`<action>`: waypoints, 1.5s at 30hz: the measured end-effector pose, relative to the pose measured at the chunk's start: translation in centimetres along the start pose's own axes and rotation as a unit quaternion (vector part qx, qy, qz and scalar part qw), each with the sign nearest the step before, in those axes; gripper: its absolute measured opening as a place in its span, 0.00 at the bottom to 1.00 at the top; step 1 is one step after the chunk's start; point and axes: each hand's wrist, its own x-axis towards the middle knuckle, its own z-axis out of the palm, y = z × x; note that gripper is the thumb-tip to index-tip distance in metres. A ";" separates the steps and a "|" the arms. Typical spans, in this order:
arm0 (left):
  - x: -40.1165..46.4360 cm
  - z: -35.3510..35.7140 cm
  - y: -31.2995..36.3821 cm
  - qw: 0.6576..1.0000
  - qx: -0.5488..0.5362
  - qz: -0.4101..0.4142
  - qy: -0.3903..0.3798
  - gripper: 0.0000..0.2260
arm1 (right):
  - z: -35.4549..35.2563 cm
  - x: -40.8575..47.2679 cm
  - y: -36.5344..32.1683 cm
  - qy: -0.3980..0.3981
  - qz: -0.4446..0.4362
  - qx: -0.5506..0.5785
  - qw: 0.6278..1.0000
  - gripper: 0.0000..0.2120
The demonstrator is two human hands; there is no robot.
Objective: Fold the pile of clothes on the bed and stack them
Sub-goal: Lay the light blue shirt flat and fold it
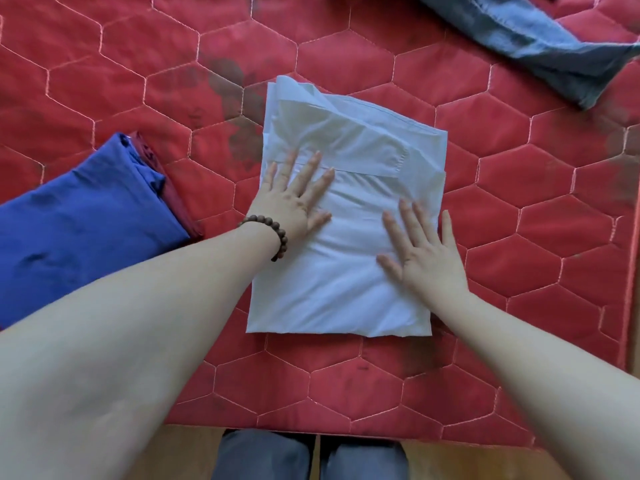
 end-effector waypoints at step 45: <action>-14.0 9.8 4.9 0.992 -0.036 0.098 0.069 0.48 | -0.3 -13.8 -3.1 -0.002 0.334 0.380 0.862 0.06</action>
